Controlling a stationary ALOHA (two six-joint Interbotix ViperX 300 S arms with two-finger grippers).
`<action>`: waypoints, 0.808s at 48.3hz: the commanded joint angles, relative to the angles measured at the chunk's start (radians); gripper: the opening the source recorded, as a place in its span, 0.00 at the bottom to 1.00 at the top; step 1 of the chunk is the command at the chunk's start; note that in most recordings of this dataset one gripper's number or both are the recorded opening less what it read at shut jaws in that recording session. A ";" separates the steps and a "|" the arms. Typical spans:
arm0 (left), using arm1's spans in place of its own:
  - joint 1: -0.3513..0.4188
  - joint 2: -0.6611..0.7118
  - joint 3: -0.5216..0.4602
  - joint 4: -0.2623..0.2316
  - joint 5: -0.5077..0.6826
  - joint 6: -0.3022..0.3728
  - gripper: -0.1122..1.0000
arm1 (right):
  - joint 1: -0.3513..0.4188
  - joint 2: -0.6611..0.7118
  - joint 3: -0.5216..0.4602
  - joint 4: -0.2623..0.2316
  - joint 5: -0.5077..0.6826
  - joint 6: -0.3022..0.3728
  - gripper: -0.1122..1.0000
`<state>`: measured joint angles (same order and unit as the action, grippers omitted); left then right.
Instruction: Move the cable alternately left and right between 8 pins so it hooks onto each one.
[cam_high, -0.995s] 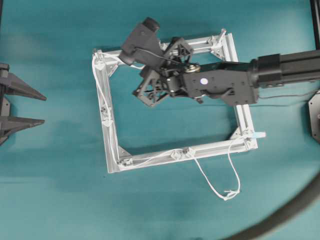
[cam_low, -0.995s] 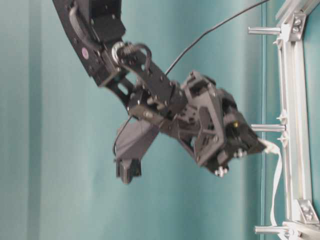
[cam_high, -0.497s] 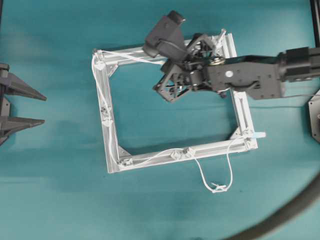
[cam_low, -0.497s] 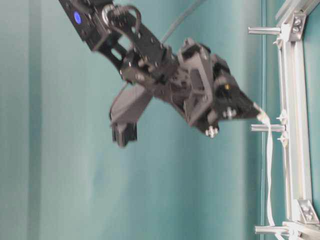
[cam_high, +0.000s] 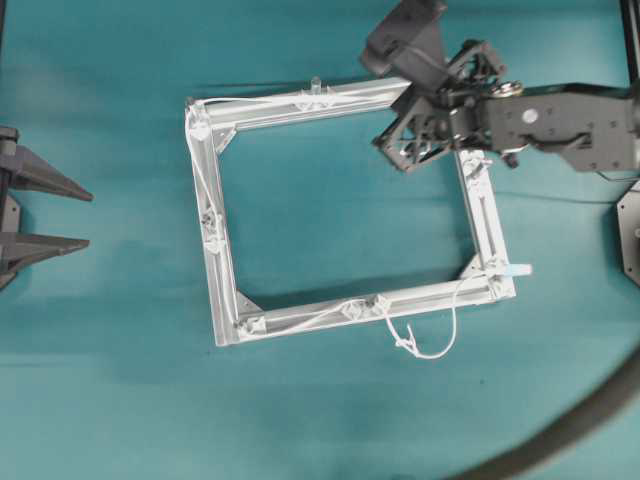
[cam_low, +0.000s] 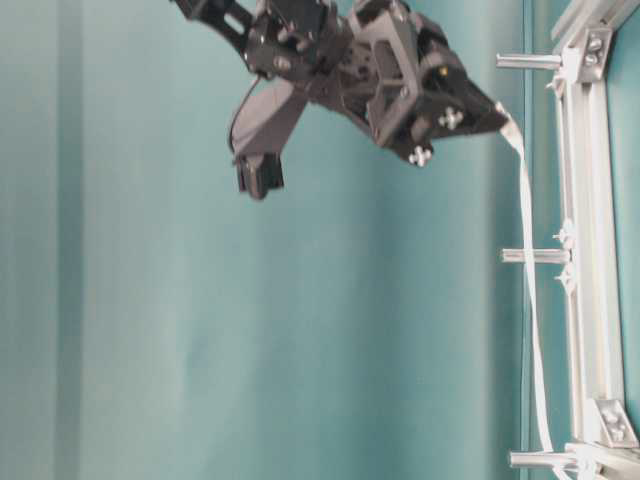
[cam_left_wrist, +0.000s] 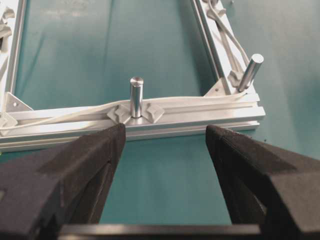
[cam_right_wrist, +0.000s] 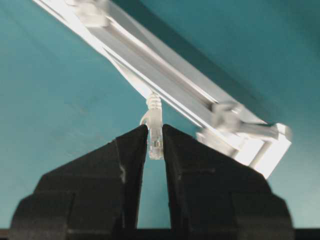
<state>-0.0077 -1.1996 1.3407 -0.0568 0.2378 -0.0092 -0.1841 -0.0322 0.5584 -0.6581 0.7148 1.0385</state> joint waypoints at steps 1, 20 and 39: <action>-0.003 0.008 -0.009 0.003 -0.005 -0.005 0.78 | -0.018 -0.044 0.014 -0.002 0.003 -0.003 0.22; -0.003 0.008 -0.009 0.003 -0.005 -0.005 0.78 | -0.086 -0.094 0.063 -0.018 0.054 -0.089 0.22; -0.003 0.008 -0.009 0.003 -0.005 -0.005 0.78 | -0.132 -0.114 0.066 -0.132 0.101 -0.199 0.22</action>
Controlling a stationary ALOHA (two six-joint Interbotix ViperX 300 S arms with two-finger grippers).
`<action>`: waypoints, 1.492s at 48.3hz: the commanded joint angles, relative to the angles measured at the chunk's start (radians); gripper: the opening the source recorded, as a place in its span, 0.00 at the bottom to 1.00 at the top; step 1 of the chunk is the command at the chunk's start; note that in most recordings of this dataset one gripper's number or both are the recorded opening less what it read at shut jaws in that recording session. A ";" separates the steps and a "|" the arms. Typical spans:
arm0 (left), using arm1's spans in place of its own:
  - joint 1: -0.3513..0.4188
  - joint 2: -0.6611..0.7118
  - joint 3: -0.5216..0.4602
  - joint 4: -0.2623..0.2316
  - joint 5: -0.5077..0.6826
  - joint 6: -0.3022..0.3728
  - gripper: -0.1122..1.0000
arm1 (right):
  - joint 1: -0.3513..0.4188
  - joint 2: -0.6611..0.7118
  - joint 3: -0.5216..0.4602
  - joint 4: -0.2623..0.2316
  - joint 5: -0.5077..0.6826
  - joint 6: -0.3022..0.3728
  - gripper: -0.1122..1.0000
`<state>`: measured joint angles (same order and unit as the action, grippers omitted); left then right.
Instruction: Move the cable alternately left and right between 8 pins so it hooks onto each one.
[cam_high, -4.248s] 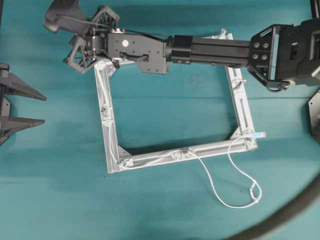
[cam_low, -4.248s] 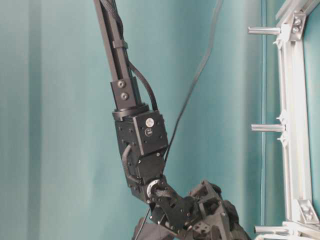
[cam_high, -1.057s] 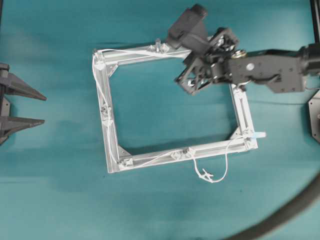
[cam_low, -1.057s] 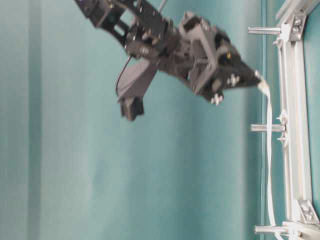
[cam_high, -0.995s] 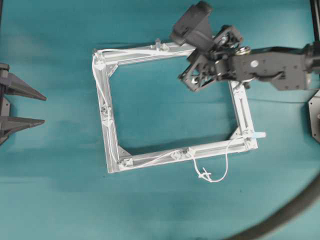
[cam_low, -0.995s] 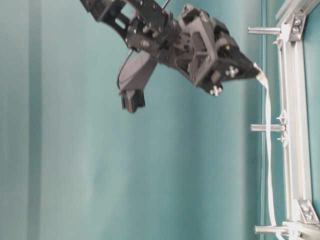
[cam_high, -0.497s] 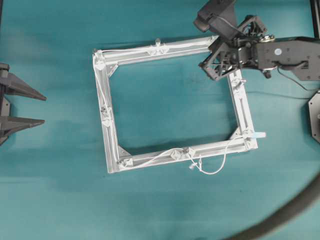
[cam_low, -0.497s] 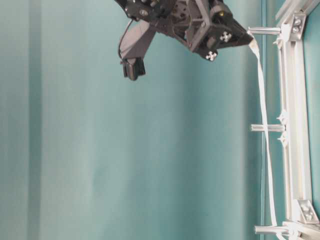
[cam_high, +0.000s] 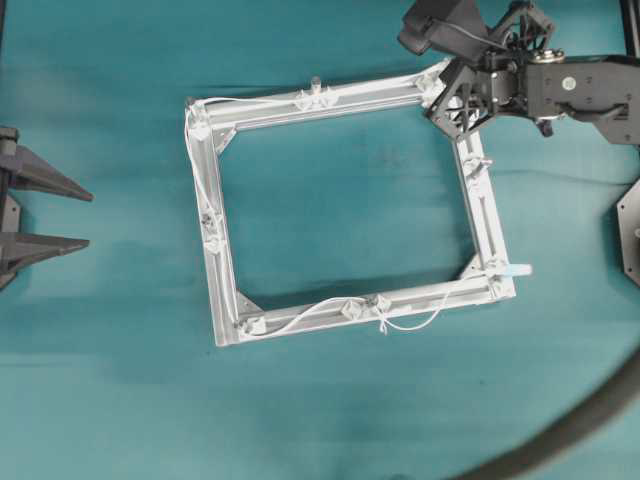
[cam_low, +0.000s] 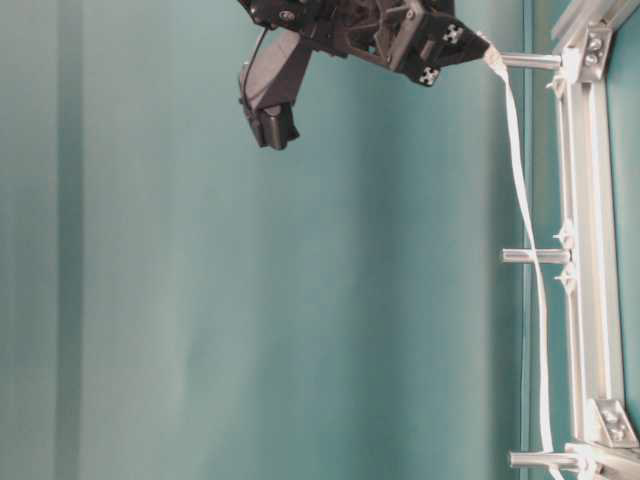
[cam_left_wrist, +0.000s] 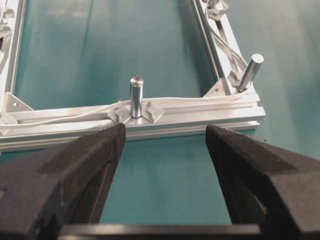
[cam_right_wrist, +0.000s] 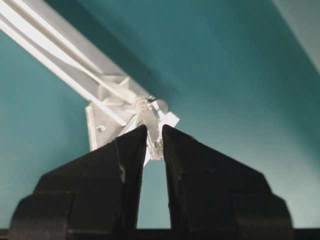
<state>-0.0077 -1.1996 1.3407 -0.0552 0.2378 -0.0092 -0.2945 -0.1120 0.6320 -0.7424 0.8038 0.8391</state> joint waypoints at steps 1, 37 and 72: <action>-0.002 0.008 -0.009 0.002 -0.005 -0.005 0.78 | -0.020 -0.034 -0.008 -0.057 0.014 0.002 0.22; -0.002 0.006 -0.009 0.002 -0.005 -0.005 0.78 | -0.063 -0.043 0.123 -0.178 -0.138 0.069 0.22; -0.003 0.006 -0.009 0.002 -0.005 -0.005 0.78 | -0.061 -0.048 0.187 -0.087 -0.287 0.178 0.22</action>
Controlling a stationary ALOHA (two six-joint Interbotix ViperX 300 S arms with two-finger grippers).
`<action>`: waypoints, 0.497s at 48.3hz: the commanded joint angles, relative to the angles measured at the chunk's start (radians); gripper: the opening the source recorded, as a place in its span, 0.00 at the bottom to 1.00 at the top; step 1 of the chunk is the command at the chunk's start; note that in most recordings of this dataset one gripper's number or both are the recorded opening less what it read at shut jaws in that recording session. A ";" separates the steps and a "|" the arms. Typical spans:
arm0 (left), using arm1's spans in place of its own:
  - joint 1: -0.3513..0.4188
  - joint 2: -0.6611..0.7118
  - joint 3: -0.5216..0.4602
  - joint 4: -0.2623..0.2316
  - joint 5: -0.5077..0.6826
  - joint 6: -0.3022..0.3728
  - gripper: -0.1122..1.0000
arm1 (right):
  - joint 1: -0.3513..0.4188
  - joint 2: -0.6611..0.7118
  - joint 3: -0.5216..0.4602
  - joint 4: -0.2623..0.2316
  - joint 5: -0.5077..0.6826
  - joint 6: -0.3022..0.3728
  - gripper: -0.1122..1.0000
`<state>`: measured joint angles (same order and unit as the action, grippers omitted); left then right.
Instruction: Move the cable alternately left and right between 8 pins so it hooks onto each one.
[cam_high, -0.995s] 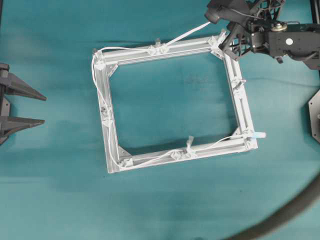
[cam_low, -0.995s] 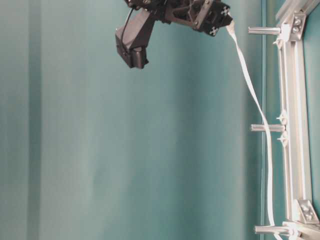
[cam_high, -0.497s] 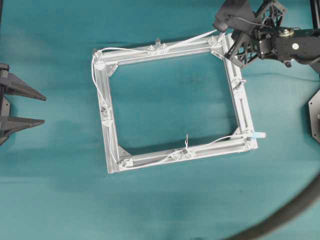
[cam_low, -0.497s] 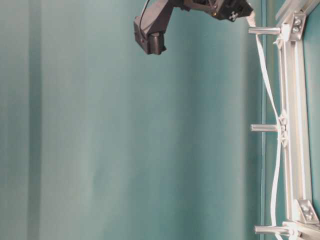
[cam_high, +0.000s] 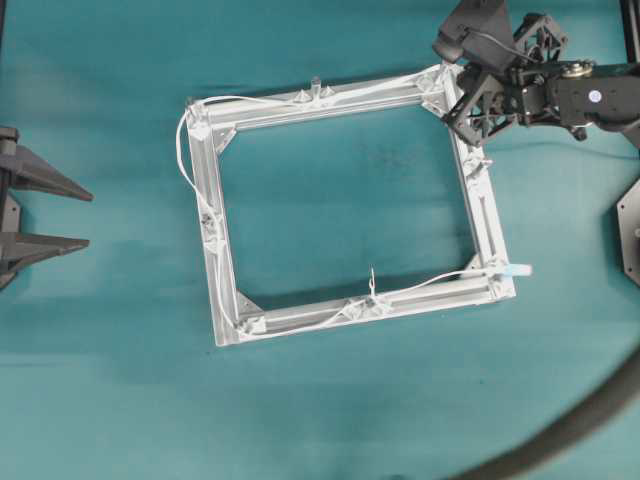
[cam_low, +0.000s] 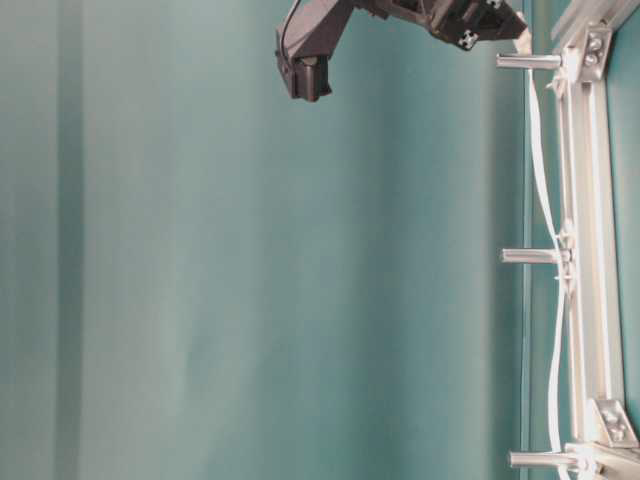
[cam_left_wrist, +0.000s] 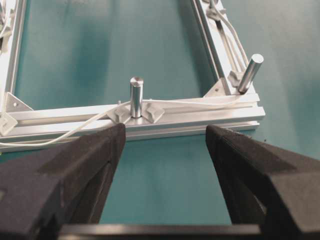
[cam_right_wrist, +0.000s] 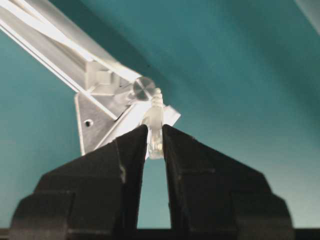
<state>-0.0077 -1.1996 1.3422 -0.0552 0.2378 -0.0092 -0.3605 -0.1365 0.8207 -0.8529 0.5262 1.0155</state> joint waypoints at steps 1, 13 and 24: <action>-0.003 0.006 -0.011 0.002 -0.005 -0.005 0.78 | 0.008 -0.023 0.000 0.032 -0.011 0.002 0.22; -0.003 0.006 -0.011 0.002 -0.005 -0.005 0.78 | 0.034 -0.041 0.011 0.166 -0.017 0.002 0.22; -0.003 0.006 -0.011 0.002 -0.005 -0.005 0.78 | 0.035 -0.044 0.020 0.302 -0.114 0.003 0.22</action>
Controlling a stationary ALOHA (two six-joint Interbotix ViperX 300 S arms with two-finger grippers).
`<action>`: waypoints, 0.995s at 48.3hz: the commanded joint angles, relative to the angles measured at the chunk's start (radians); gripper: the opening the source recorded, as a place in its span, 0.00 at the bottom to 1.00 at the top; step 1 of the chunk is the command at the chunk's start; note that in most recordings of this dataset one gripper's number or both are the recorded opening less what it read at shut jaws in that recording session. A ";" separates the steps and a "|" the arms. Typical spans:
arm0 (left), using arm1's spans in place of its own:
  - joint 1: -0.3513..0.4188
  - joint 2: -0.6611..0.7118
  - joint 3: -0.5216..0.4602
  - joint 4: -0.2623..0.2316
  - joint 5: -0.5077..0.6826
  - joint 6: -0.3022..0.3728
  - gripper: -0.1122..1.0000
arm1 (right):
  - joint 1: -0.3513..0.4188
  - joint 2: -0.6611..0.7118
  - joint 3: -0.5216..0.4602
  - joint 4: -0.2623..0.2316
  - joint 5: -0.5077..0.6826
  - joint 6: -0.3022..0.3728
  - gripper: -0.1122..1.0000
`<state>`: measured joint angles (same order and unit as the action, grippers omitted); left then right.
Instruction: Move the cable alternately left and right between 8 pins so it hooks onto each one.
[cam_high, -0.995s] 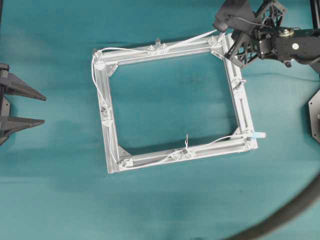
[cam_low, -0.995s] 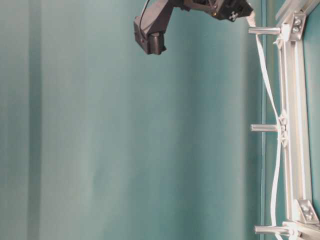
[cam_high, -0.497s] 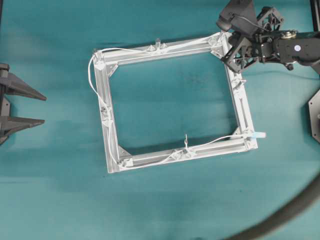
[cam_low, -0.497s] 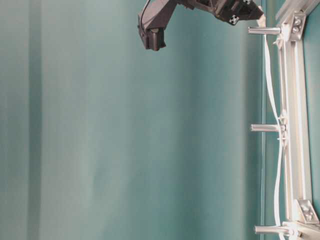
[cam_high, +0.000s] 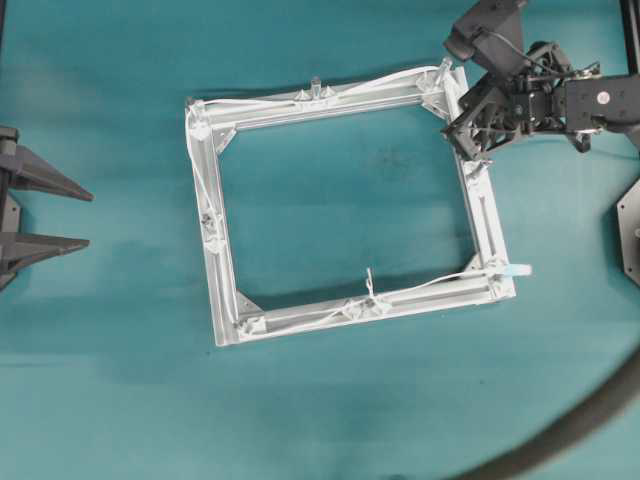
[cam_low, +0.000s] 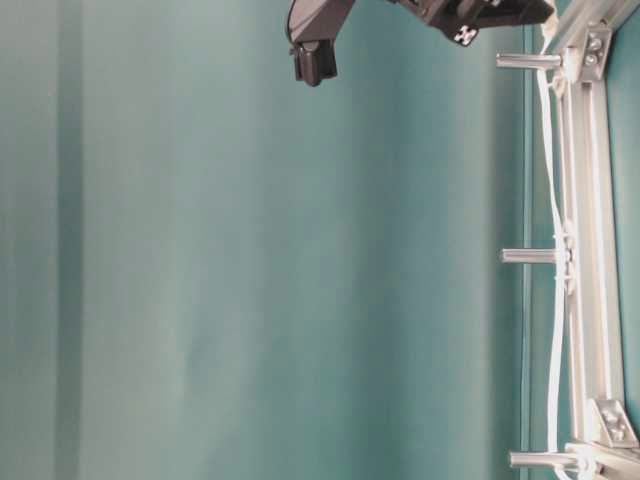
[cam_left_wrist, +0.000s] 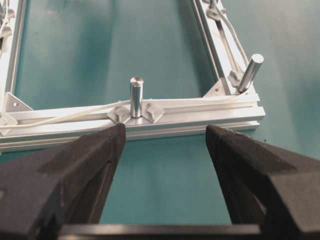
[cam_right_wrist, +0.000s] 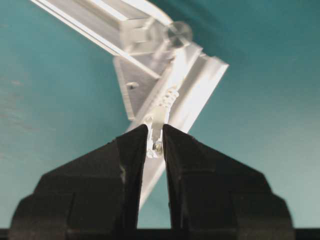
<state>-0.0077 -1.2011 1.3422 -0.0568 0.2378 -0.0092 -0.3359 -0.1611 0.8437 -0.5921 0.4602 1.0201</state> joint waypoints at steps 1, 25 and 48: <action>-0.002 0.009 -0.011 0.003 -0.005 -0.005 0.78 | 0.011 -0.020 0.000 0.052 -0.058 -0.002 0.22; -0.003 0.009 -0.011 0.003 -0.005 -0.005 0.78 | 0.009 -0.018 0.044 0.127 -0.094 0.005 0.22; -0.003 0.009 -0.011 0.003 -0.005 -0.005 0.78 | 0.009 -0.018 0.017 0.183 -0.040 0.020 0.20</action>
<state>-0.0077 -1.1996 1.3422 -0.0568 0.2362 -0.0092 -0.3359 -0.1641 0.8836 -0.4157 0.4264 1.0400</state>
